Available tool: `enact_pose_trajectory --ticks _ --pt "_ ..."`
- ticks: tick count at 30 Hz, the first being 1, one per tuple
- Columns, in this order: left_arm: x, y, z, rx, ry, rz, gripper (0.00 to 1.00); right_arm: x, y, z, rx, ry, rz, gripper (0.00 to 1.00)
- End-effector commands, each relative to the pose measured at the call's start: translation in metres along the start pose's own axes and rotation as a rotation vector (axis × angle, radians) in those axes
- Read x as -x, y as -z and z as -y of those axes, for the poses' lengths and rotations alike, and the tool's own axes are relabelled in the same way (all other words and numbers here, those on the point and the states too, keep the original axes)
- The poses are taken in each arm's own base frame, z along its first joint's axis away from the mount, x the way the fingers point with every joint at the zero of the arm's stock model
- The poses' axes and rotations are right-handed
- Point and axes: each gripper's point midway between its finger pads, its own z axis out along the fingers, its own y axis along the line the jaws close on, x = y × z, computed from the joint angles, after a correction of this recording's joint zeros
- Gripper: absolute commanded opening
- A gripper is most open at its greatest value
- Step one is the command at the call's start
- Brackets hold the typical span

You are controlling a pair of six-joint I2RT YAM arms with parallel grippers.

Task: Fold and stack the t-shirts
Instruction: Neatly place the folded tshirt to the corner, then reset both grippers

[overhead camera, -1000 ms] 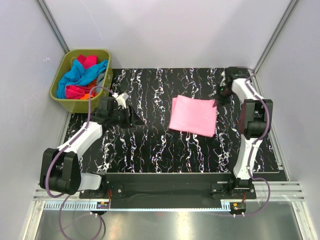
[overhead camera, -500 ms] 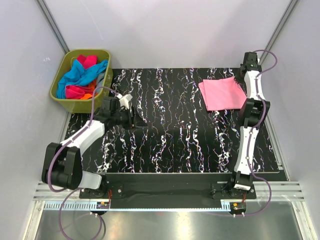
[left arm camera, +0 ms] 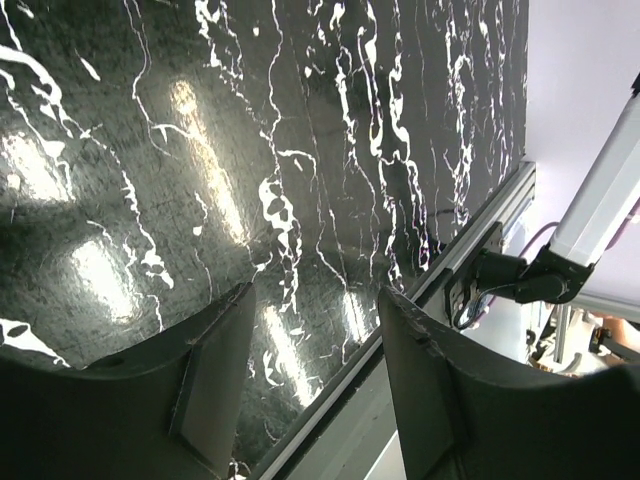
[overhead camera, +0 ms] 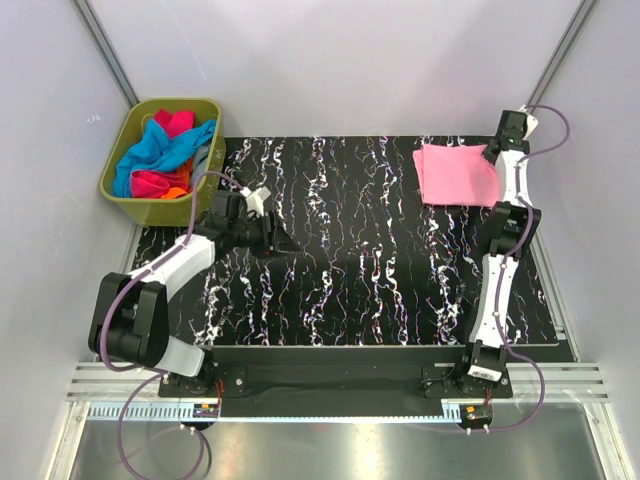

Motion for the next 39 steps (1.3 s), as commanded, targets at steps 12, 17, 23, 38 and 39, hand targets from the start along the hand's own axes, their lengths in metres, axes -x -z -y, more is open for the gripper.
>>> enact_pose_trajectory --ticks 12,17,23,38,39 --pt "0.027 -0.03 0.025 -0.03 -0.033 0.04 0.57 0.073 -0.029 0.006 0.107 -0.039 0.302 0.0" --pt "0.03 -0.041 0.028 -0.028 -0.031 0.028 0.57 0.089 -0.027 -0.005 0.192 -0.02 0.363 0.0" --pt "0.032 -0.045 0.037 -0.042 -0.039 0.021 0.57 0.091 -0.032 0.014 0.141 -0.045 0.365 0.23" --pt "-0.012 0.01 0.065 -0.101 -0.051 0.018 0.57 0.122 0.184 -0.033 0.204 -0.081 0.15 0.82" --pt "-0.014 0.015 0.066 -0.102 -0.061 0.035 0.58 0.107 0.199 -0.054 0.255 -0.073 0.105 0.84"
